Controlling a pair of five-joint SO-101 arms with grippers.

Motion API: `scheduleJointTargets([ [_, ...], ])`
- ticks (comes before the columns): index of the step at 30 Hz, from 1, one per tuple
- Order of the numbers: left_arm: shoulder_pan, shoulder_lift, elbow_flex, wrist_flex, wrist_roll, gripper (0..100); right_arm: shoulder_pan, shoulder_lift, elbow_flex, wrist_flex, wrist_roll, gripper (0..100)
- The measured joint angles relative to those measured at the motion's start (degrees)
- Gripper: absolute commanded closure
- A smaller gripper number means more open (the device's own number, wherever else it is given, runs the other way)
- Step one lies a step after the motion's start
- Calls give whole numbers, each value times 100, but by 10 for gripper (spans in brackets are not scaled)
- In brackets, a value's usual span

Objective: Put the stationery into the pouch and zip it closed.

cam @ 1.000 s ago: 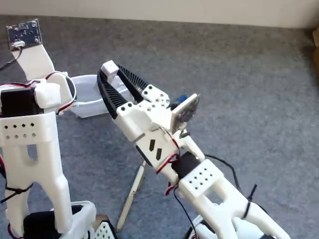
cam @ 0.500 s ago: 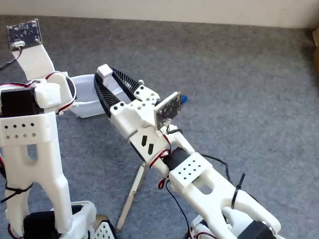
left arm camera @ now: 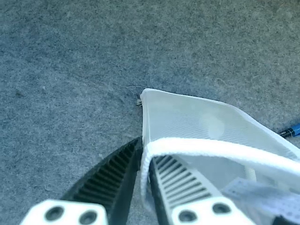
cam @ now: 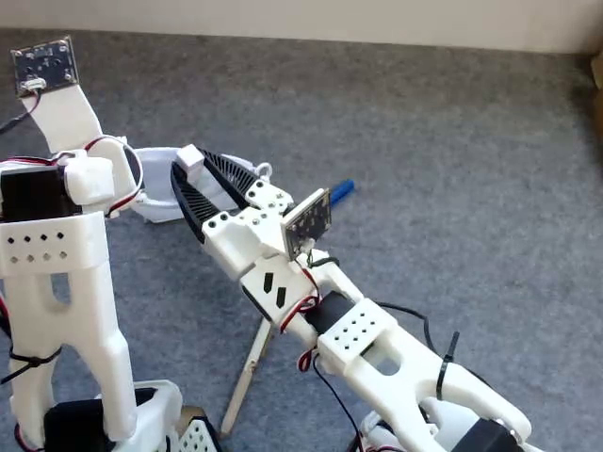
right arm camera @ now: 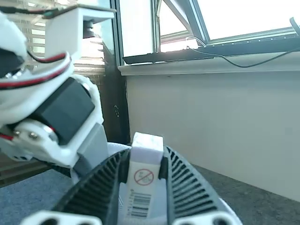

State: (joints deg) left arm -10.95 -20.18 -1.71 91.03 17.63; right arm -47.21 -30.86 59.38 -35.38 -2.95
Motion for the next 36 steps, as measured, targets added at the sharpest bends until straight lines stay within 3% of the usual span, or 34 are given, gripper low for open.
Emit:
scheduleJointTargets([
  [9,0,0,9,0,0,992,0,-9,88,-26,0,992],
  [15,0,0,9,0,0,992,-26,-53,123,44,0,871],
  [21,9,0,9,0,0,992,-114,-105,114,668,0,868],
  [36,9,0,9,0,0,992,-132,-114,88,730,0,868],
])
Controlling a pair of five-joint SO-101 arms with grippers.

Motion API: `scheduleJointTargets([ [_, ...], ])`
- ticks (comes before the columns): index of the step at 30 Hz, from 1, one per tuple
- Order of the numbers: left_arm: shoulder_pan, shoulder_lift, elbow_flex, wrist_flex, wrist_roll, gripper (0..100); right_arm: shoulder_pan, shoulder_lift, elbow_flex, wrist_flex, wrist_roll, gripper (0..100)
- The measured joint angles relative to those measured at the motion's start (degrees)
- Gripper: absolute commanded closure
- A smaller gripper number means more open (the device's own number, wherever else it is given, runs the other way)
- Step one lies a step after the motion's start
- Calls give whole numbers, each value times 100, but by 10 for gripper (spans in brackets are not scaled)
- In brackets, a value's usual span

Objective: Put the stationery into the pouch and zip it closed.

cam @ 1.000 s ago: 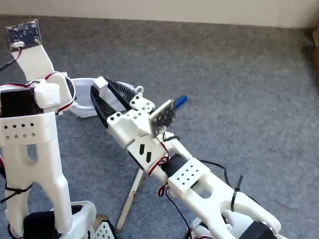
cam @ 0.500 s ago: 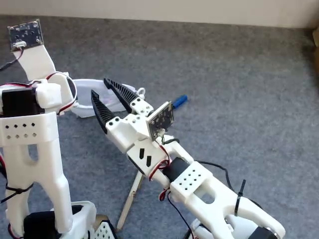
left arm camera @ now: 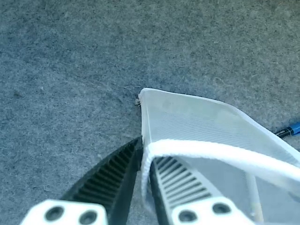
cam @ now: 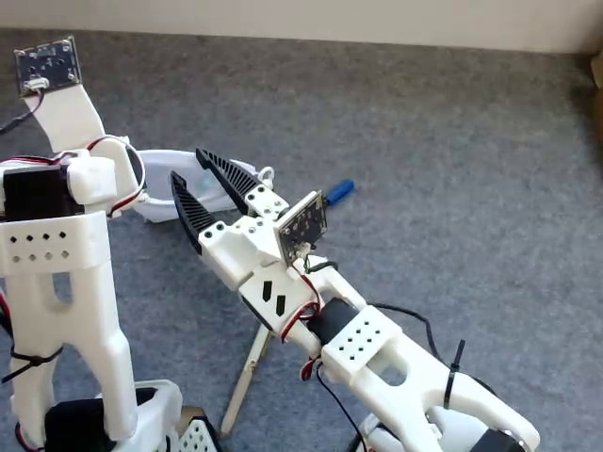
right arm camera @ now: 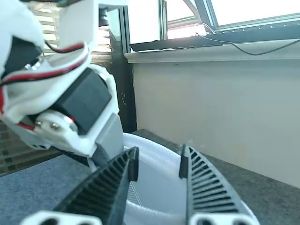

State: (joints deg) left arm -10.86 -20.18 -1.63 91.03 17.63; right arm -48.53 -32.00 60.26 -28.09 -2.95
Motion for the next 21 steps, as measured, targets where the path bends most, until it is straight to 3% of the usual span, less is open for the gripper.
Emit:
scheduleJointTargets([
  [10,18,0,-9,0,0,992,123,-571,-273,1987,0,868],
  [21,-53,0,18,-62,0,992,229,-2505,-352,4695,0,868],
])
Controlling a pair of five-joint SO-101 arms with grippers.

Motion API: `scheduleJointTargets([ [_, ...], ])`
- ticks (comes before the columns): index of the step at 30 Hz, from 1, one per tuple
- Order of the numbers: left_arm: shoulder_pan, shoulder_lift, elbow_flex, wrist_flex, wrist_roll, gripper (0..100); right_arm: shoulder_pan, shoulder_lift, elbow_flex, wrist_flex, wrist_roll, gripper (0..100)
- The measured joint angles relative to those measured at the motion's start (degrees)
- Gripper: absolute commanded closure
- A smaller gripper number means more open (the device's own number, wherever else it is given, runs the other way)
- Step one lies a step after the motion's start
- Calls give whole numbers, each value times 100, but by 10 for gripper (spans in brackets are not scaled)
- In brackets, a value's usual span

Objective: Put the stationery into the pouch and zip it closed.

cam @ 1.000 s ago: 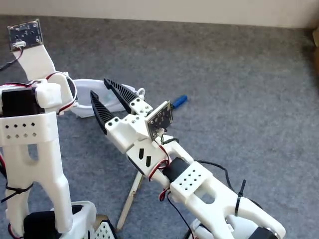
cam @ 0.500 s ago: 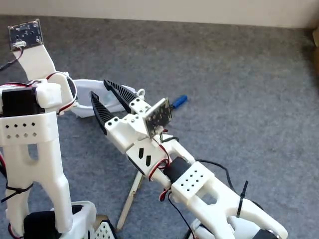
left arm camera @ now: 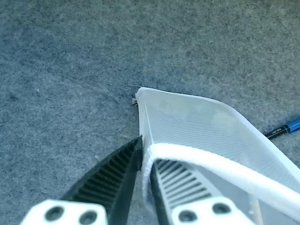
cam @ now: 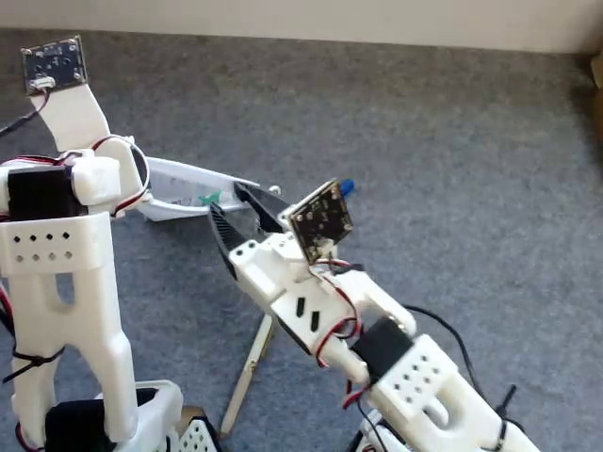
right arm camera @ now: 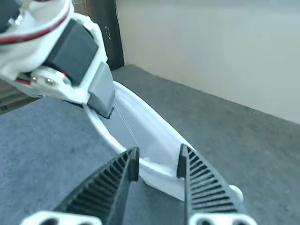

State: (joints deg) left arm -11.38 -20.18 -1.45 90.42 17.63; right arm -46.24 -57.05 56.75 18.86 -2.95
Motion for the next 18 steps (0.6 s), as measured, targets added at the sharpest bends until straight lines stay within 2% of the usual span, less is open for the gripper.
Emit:
scheduleJointTargets([
  [6,-44,0,0,-9,0,992,105,-466,-668,1486,-9,868],
  [12,-44,0,-9,-44,0,992,835,-475,-1538,2927,-9,868],
  [18,-53,0,-9,-44,0,992,1240,343,-2127,3701,-9,868],
])
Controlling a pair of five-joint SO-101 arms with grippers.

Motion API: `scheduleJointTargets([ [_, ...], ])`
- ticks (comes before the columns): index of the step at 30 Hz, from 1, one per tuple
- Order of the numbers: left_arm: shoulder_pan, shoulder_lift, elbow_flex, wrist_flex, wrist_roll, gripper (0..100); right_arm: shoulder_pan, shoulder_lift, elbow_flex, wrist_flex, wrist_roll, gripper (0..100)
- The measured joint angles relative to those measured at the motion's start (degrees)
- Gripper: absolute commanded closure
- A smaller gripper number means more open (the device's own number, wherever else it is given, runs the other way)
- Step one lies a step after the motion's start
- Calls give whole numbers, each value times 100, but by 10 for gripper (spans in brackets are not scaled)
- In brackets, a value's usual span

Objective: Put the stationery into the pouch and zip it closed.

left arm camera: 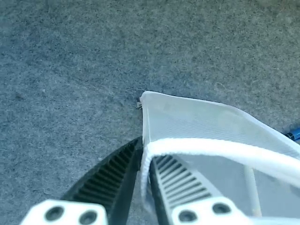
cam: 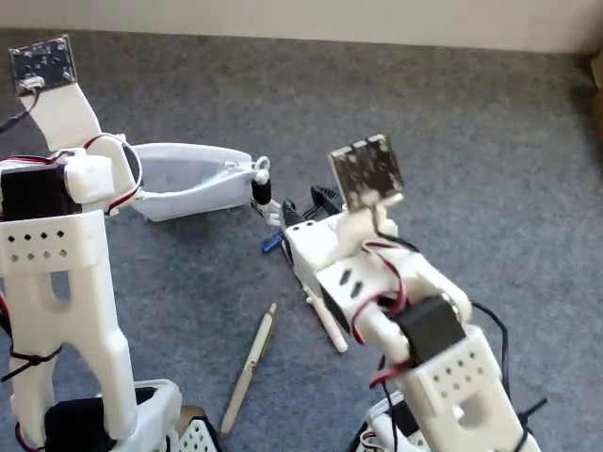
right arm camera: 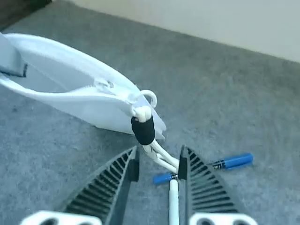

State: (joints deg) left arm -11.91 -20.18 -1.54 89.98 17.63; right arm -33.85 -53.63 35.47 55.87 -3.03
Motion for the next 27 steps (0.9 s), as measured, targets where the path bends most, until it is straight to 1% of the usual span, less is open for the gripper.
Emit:
scheduleJointTargets([
  [6,-290,0,0,0,0,992,18,1064,-273,431,0,868],
  [10,-378,0,0,0,9,992,18,1495,-475,738,0,868],
  [12,-378,0,0,-70,9,992,18,1591,-536,826,0,868],
  [17,-378,0,0,-105,9,992,0,1767,-607,1081,-422,868],
  [21,-413,0,0,-105,9,992,-273,1890,-642,1310,-475,868],
  [25,-448,0,0,-105,202,992,-352,1890,-642,1327,-484,868],
  [27,-536,0,0,-105,255,992,-352,1890,-642,1327,-607,868],
])
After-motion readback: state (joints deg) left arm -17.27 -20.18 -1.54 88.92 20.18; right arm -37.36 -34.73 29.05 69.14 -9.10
